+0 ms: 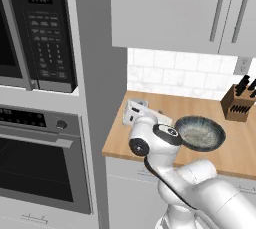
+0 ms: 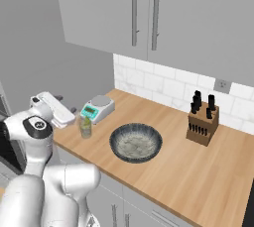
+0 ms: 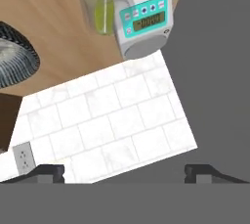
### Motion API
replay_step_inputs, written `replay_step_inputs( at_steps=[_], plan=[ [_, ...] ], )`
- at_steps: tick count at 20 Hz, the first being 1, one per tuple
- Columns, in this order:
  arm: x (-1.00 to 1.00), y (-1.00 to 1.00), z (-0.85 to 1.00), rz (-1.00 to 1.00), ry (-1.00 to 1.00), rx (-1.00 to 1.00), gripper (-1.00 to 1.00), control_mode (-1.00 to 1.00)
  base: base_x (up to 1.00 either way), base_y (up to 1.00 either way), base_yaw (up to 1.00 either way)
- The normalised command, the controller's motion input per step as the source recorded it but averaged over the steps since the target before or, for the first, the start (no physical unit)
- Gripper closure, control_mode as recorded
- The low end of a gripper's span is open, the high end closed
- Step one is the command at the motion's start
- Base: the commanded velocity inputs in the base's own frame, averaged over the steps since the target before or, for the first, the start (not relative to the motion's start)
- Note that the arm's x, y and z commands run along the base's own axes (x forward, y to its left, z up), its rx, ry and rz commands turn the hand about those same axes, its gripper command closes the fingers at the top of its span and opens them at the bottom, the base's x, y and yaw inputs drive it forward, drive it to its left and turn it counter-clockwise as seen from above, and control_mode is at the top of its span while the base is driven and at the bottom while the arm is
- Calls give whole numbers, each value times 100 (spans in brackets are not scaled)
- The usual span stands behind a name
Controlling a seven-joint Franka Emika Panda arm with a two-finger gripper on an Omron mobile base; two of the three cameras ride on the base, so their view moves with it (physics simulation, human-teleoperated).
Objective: Grab a lemon wedge from the fridge and one ice cube from the ice bowl, and put them in the glass of lemonade.
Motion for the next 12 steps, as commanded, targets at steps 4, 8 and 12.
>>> replay_step_inputs(
  at_steps=[4,8,12],
  plan=[
    [-100,-31,48,0,5,10,-100,-100,0,0,0],
    [-100,-81,23,0,1,14,-100,-100,0,0,0],
    [-100,-55,36,0,-1,12,-100,-100,0,0,0]
  ],
)
